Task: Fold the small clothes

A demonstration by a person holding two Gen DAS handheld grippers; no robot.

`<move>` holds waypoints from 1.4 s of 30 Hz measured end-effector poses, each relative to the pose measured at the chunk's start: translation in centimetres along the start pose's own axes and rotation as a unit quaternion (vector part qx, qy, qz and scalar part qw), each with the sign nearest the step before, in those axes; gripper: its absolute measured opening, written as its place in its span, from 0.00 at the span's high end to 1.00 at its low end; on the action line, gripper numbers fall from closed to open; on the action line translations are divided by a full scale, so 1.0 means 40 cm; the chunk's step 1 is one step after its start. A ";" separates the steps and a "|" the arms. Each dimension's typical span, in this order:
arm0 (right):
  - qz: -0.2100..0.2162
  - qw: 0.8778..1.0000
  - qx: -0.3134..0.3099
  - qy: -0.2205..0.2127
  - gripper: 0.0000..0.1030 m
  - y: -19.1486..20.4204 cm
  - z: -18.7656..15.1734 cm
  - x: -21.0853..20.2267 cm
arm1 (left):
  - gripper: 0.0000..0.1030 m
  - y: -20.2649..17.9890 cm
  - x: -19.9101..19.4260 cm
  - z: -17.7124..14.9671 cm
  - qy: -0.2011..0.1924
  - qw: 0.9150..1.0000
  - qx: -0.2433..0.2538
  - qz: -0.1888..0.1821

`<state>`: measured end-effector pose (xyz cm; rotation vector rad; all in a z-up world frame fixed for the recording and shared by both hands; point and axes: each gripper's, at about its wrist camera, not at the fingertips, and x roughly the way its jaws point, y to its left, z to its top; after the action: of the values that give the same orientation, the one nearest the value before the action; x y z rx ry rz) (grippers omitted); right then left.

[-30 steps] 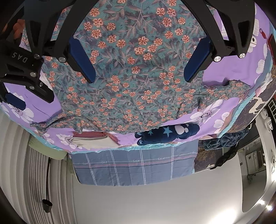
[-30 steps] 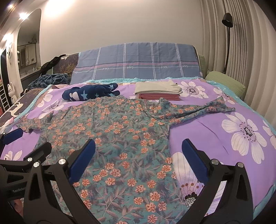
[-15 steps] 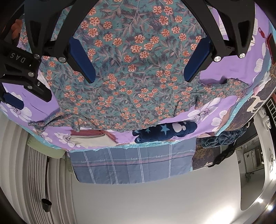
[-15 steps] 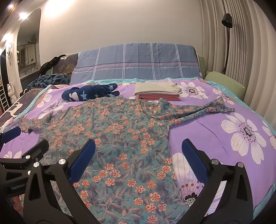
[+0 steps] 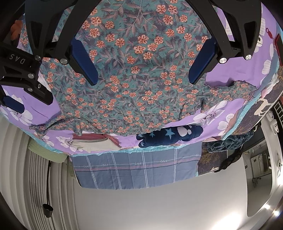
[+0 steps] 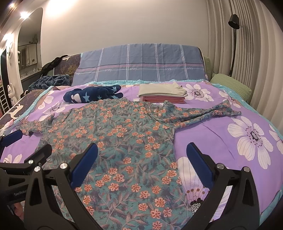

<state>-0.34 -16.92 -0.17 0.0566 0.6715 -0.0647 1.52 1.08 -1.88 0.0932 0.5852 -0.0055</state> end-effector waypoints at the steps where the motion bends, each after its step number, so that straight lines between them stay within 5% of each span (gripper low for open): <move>1: 0.000 1.000 0.000 0.000 0.02 0.000 0.000 0.000 | 0.01 0.004 0.002 0.000 0.001 1.000 -0.001 -0.001; 42: -0.014 0.999 -0.031 0.027 0.02 0.049 0.006 0.080 | 0.01 0.087 0.096 -0.023 0.041 0.999 -0.031 -0.014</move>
<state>2.44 -15.11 -1.92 -0.0107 0.7289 -0.0690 4.33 4.72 -4.46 0.0259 0.6680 -0.0107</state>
